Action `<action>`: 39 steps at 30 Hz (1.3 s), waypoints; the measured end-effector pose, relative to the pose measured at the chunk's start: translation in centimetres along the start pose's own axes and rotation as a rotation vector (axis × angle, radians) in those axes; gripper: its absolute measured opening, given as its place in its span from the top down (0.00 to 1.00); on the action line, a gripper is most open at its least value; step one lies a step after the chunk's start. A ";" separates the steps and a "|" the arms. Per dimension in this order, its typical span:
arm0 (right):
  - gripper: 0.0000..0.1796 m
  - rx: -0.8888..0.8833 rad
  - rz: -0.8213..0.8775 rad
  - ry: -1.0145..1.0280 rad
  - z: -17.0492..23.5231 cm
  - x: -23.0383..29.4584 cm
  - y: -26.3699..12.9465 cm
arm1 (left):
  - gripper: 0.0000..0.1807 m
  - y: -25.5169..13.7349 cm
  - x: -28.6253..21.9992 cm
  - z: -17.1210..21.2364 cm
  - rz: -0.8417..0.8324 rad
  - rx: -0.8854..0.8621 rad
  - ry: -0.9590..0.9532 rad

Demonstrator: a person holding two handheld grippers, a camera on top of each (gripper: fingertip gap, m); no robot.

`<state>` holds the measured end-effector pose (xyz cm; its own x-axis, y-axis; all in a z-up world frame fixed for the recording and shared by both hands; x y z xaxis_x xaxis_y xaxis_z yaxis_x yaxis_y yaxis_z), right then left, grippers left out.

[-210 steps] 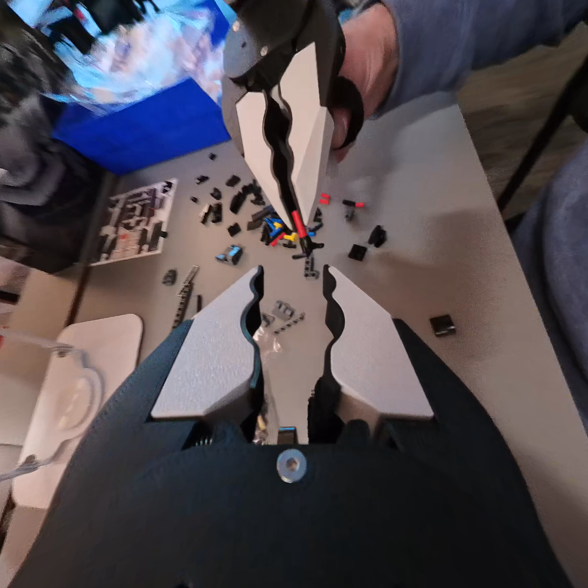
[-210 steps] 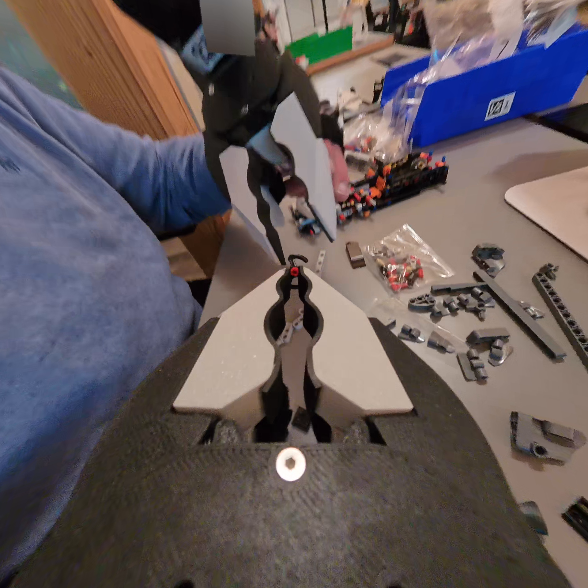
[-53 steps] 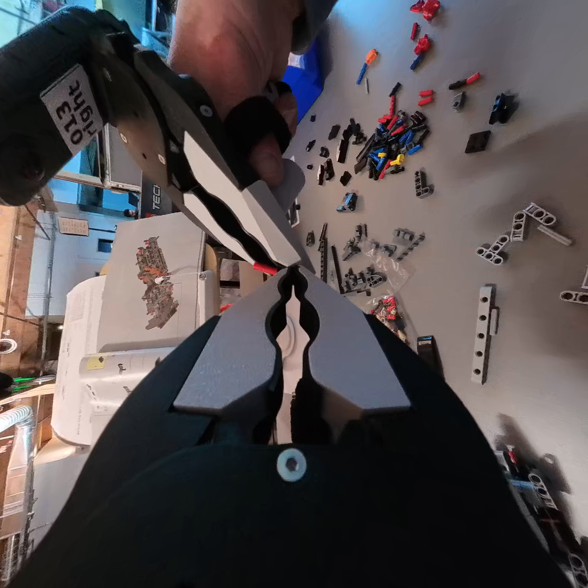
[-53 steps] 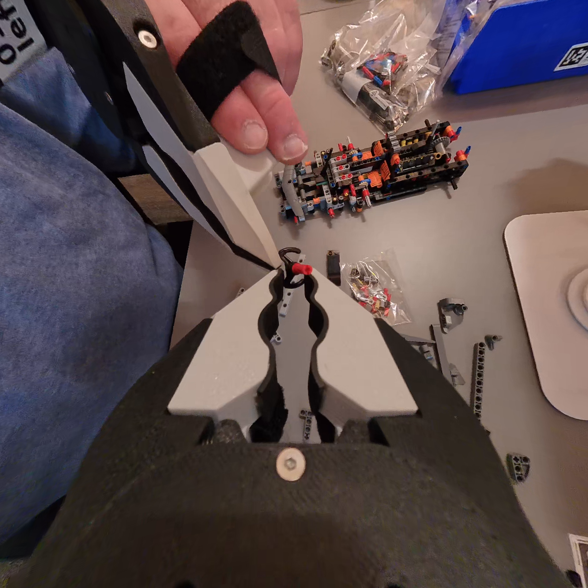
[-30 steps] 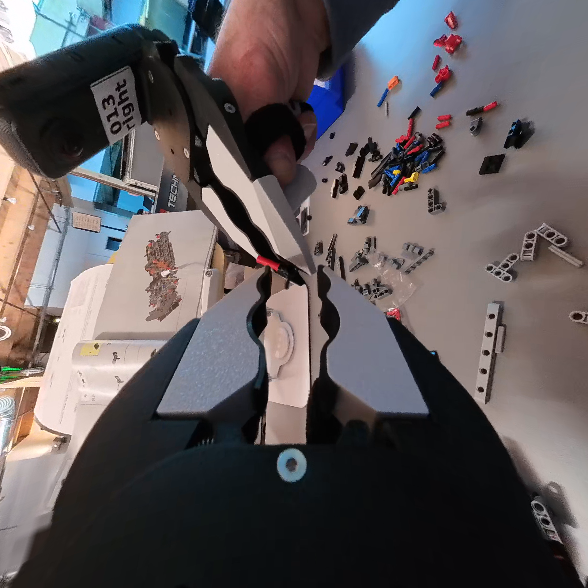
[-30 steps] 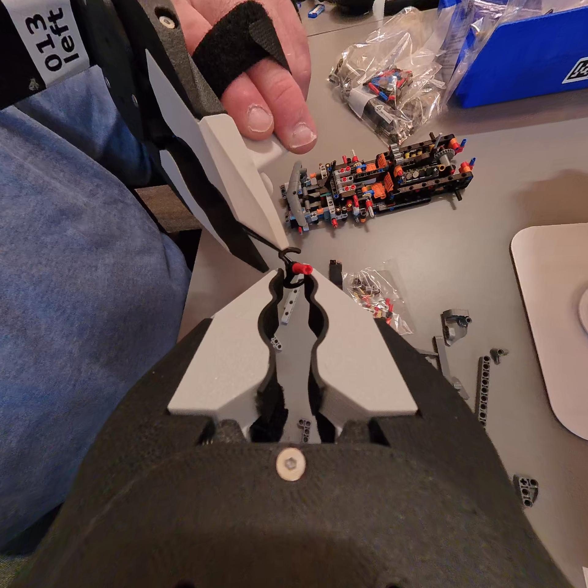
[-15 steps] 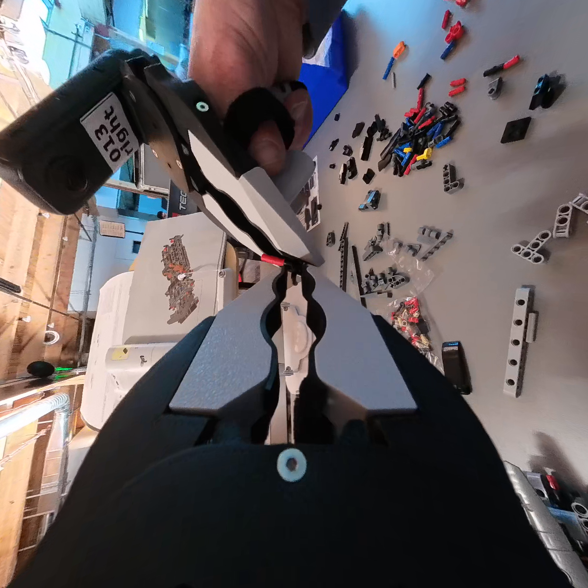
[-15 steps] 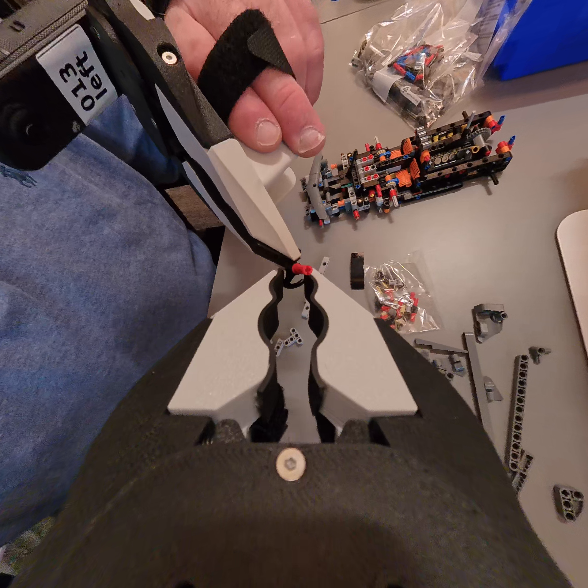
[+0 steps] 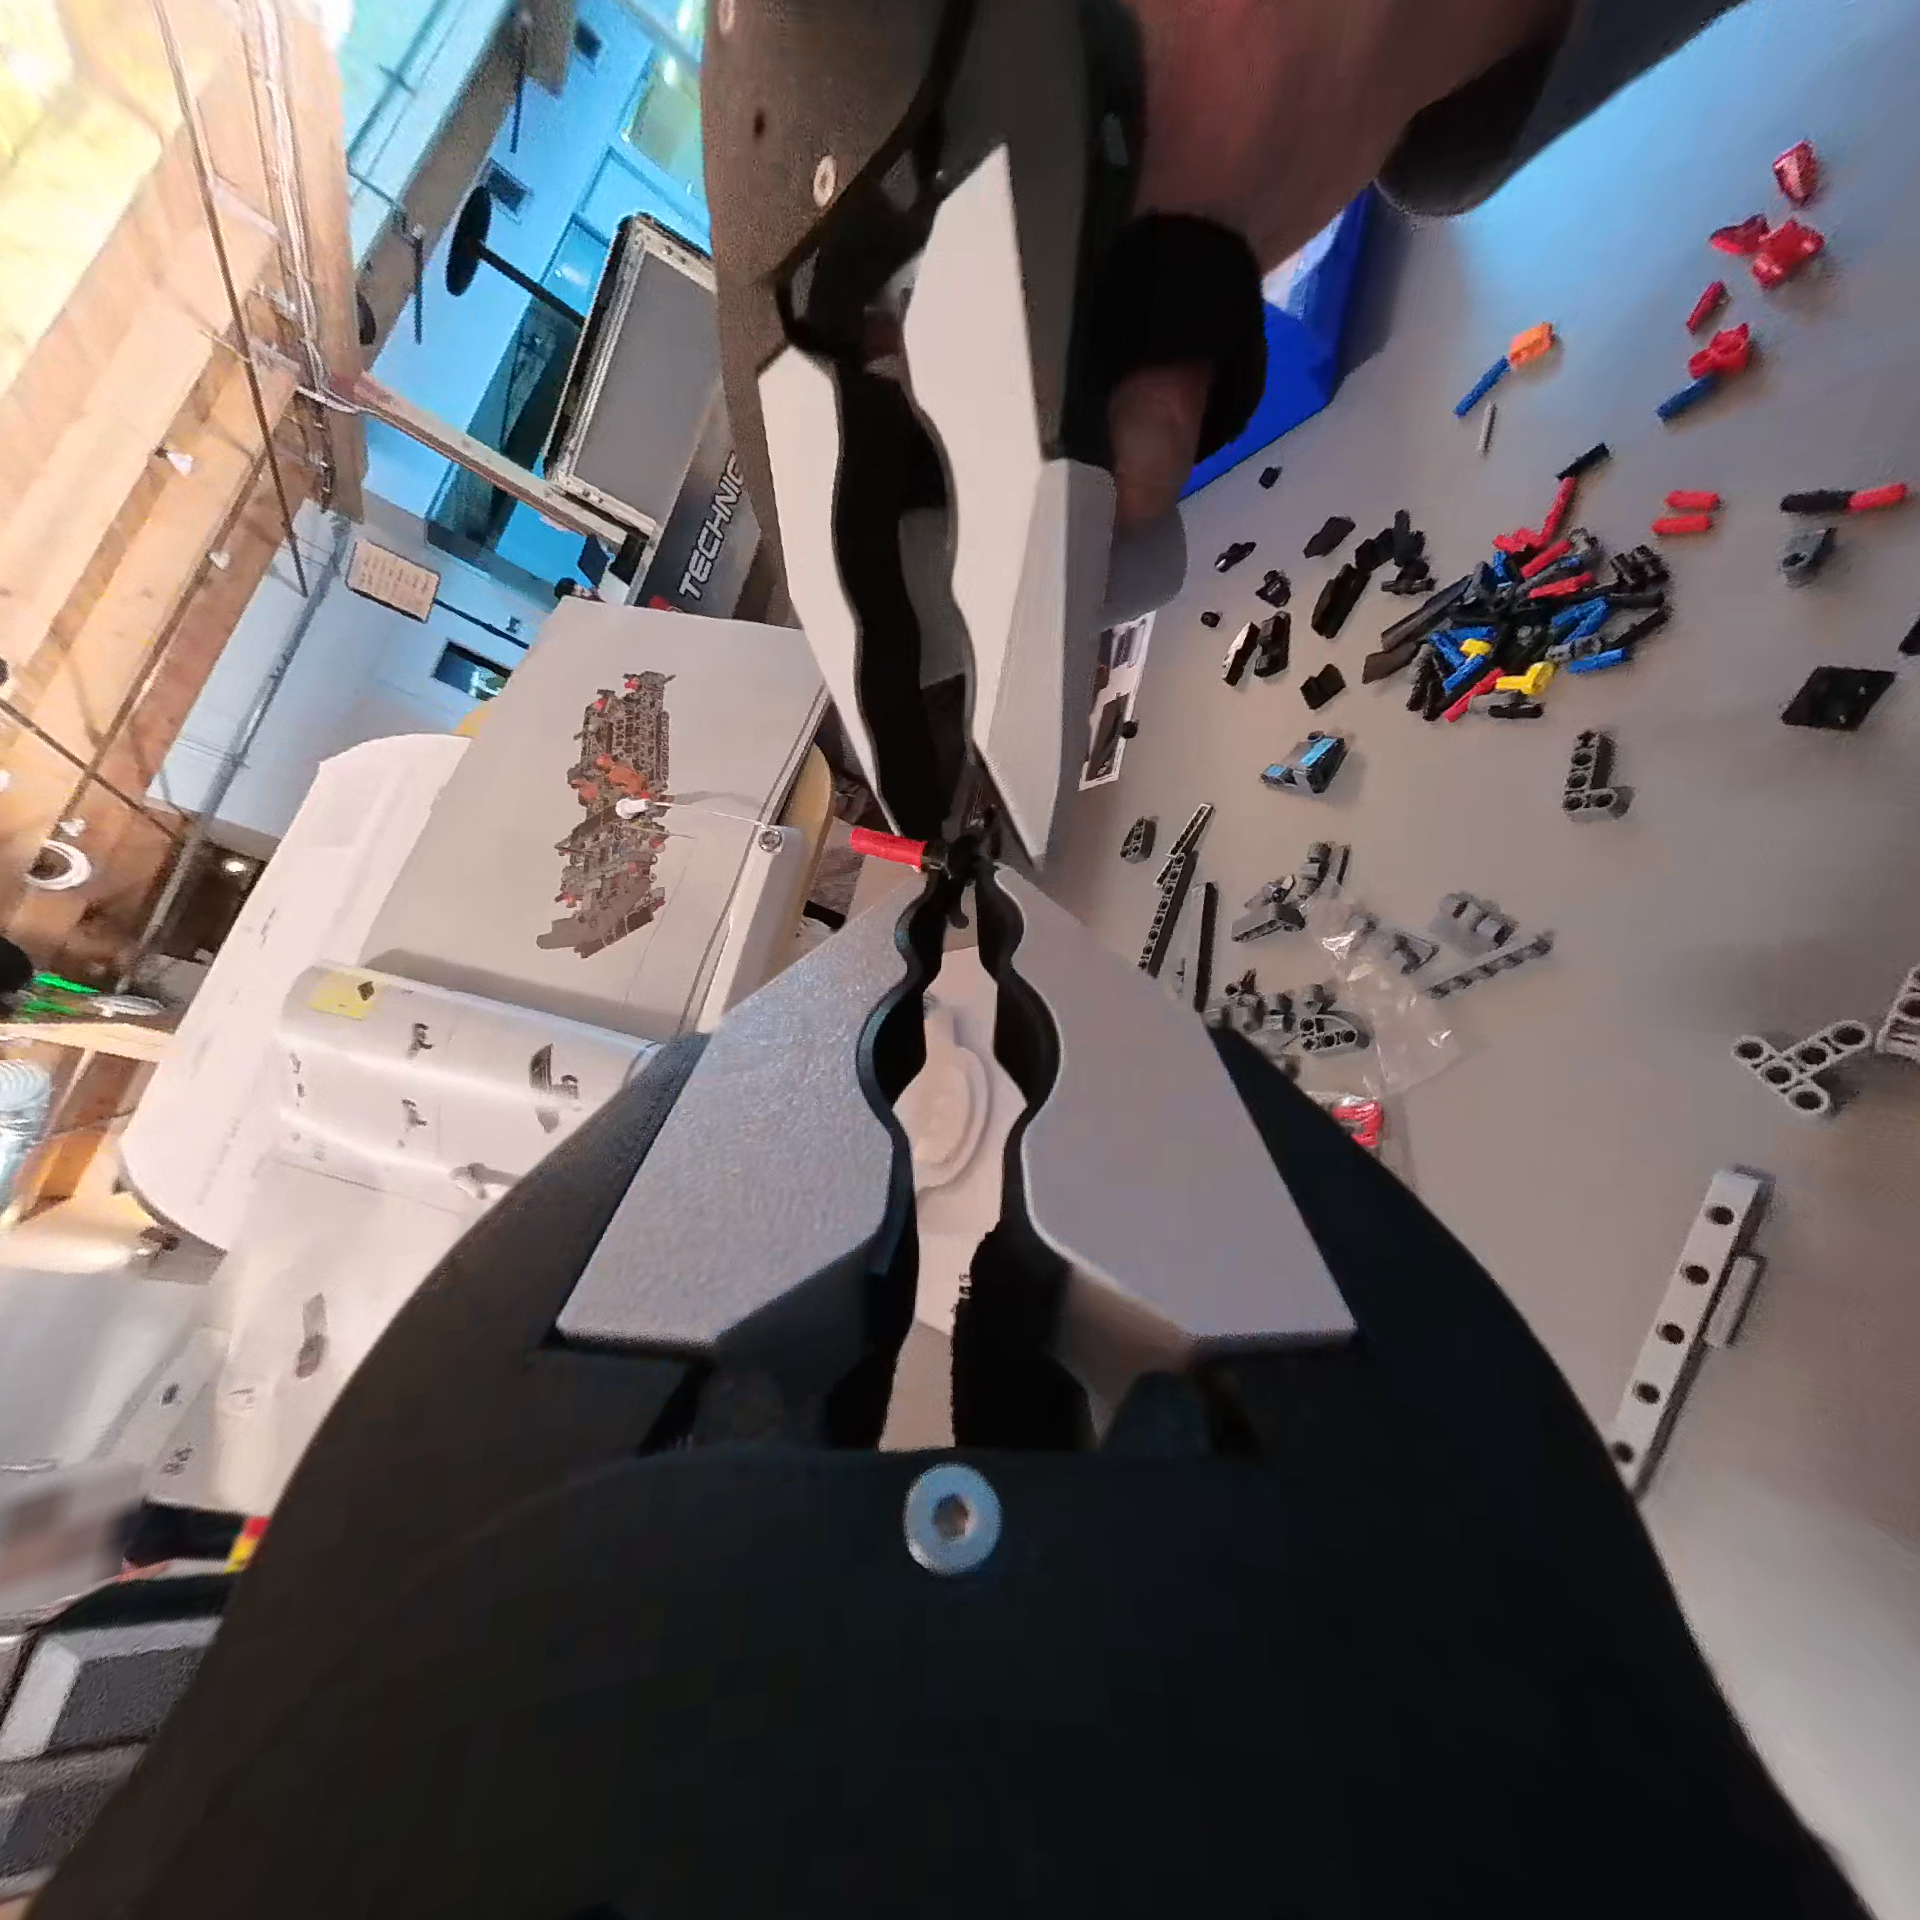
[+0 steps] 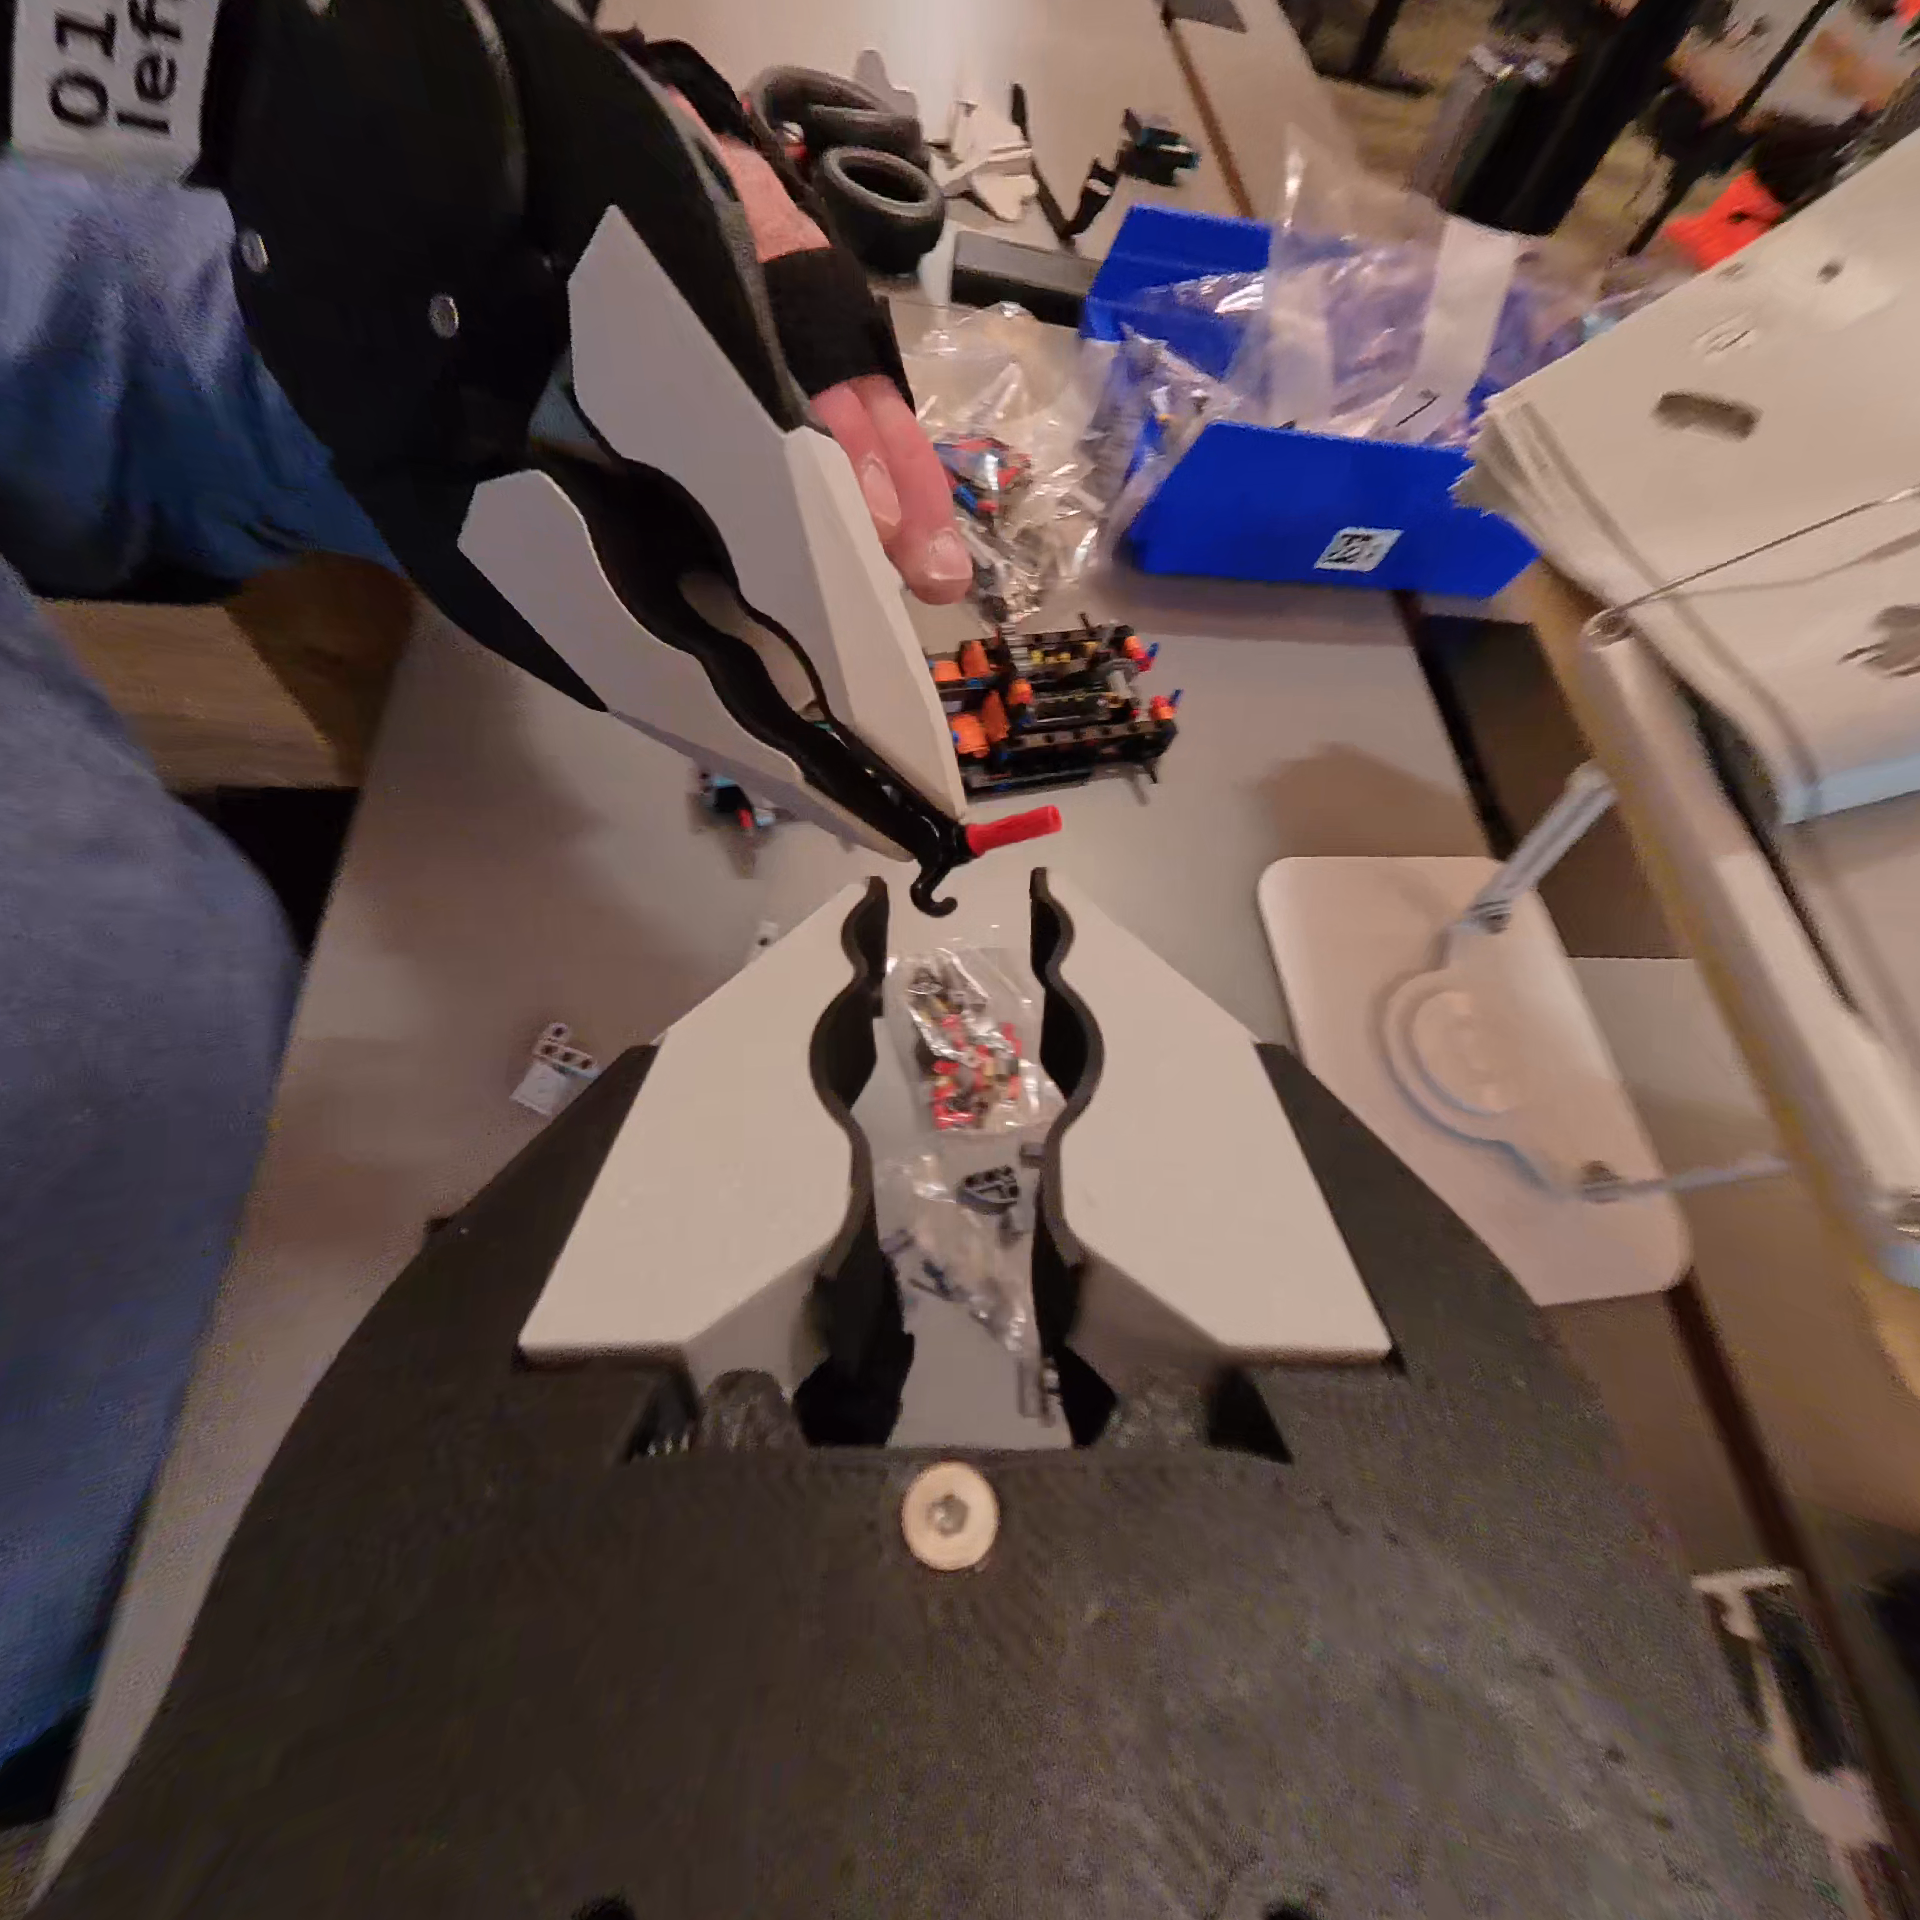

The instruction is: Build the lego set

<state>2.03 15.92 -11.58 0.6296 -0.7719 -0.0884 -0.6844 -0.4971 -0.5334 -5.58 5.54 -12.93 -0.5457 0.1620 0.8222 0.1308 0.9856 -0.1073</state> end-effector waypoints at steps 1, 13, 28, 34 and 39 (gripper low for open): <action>0.88 0.016 0.030 -0.031 0.0 0.2 0.0 | 0.98 0.1 -0.1 0.0 0.007 -0.002 -0.020; 1.00 0.064 0.176 -0.192 0.2 1.6 0.5 | 0.98 0.0 0.0 0.0 0.052 -0.039 -0.176; 0.97 0.059 0.260 -0.154 0.9 4.6 1.2 | 1.00 -1.5 -1.5 -0.5 0.107 -0.080 -0.164; 0.82 -0.027 0.325 -0.004 2.3 8.7 0.6 | 1.00 -2.3 -4.1 -0.7 0.146 -0.064 -0.153; 0.88 -0.018 0.356 0.066 5.1 11.1 -1.4 | 1.00 -2.0 -5.2 -0.2 0.177 -0.050 -0.170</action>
<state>11.87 10.12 -16.09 0.3260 -0.9216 -0.2107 -0.8632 -0.1993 -0.4639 -2.86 2.71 -16.93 -0.6416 0.3423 0.6864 0.2753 0.9380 -0.2105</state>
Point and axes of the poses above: each gripper's, where its closed fingertips meet, y out along the fingers, z out of its underside, x = y × z across the jaws, the point moved 8 cm from there along -y, back along the fingers, and after that the axes turned 10 degrees about -z, right-handed, at the moved point
